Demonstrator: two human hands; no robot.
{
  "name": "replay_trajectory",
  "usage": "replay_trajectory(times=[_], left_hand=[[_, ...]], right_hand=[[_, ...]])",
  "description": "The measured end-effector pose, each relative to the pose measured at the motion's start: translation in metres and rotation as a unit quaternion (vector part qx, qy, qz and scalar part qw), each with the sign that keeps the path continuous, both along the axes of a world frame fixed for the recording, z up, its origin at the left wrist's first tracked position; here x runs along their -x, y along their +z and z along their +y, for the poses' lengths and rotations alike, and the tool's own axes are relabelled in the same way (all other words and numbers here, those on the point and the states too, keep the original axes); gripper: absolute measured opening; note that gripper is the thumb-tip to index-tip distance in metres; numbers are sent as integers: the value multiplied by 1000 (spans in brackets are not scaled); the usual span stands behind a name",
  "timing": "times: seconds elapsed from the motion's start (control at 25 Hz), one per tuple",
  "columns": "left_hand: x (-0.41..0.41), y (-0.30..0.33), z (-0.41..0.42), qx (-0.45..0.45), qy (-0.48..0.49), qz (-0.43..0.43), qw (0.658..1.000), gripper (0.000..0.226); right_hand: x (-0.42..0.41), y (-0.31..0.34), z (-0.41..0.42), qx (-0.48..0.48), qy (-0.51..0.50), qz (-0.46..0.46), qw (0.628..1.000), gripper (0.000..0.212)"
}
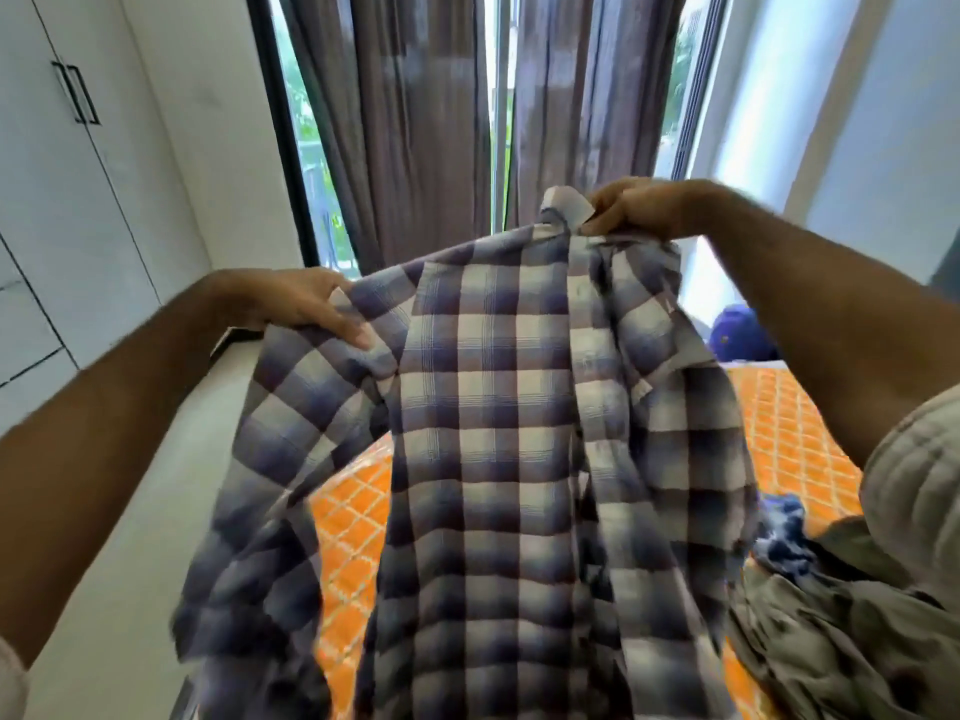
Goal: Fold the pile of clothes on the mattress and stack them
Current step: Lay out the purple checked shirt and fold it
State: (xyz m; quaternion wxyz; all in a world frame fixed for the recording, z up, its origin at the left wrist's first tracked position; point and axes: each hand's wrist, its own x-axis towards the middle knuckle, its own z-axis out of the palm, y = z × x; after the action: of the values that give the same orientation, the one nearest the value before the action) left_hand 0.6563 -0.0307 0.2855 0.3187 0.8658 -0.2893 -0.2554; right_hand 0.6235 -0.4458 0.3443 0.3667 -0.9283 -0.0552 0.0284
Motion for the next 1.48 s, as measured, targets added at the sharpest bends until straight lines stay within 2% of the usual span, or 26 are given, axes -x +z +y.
replay_trajectory(times=[0.04, 0.12, 0.2, 0.32, 0.44, 0.56, 0.6, 0.68, 0.72, 0.8, 0.88, 0.96, 1.04, 1.08, 1.16, 1.24, 1.36, 1.4, 1.48], left_hand=[[-18, -24, 0, -52, 8, -53, 997, 31], [-49, -73, -2, -128, 27, -167, 977, 13], [-77, -132, -4, -176, 51, -224, 957, 12], [-118, -214, -1, -191, 93, -247, 946, 10], [-145, -258, 2, -171, 171, -307, 920, 9], [-168, -290, -6, -106, 239, -357, 897, 17], [-173, -302, -7, -72, 252, -353, 898, 23], [-177, -322, -11, -7, 225, -301, 927, 43], [-174, -335, -16, -5, 183, -280, 942, 52], [-158, -369, -34, -73, 84, -281, 953, 56], [-128, -399, -58, -169, 6, -296, 940, 56], [-89, -420, -86, -211, -70, -260, 940, 58], [-48, -429, -109, -216, -144, -253, 932, 56], [-30, -430, -118, -209, -175, -278, 921, 54], [12, -428, -134, -182, -240, -341, 890, 50], [54, -423, -145, -163, -299, -332, 880, 49], [96, -417, -157, -219, -294, -255, 894, 66], [103, -414, -158, -239, -283, -259, 892, 72], [121, -408, -159, -277, -265, -276, 881, 75]], right_hand=[[-28, -27, 4, 60, -1, -13, 998, 32], [-70, -79, 18, 150, 4, -39, 988, 19], [-114, -138, 31, 230, 13, -75, 970, 11], [-163, -214, 50, 309, -18, -104, 945, 25], [-192, -259, 62, 375, -47, -132, 916, 24], [-224, -292, 66, 357, -90, -142, 919, 24], [-232, -304, 65, 320, -103, -141, 931, 26], [-237, -325, 62, 201, -90, -99, 970, 44], [-231, -338, 60, 166, -64, -88, 980, 55], [-206, -374, 55, 157, -25, -42, 986, 55], [-172, -410, 49, 147, -11, -4, 989, 42], [-116, -439, 39, 106, -28, -10, 994, 35], [-39, -455, 32, 83, -56, -34, 994, 30], [1, -462, 31, 91, -67, -43, 993, 28], [88, -468, 39, 136, -47, -73, 987, 28], [157, -469, 58, 210, 9, -52, 976, 38], [209, -477, 81, 294, 69, 81, 950, 72], [211, -482, 85, 303, 63, 105, 945, 76], [207, -483, 84, 264, 29, 101, 959, 61]])
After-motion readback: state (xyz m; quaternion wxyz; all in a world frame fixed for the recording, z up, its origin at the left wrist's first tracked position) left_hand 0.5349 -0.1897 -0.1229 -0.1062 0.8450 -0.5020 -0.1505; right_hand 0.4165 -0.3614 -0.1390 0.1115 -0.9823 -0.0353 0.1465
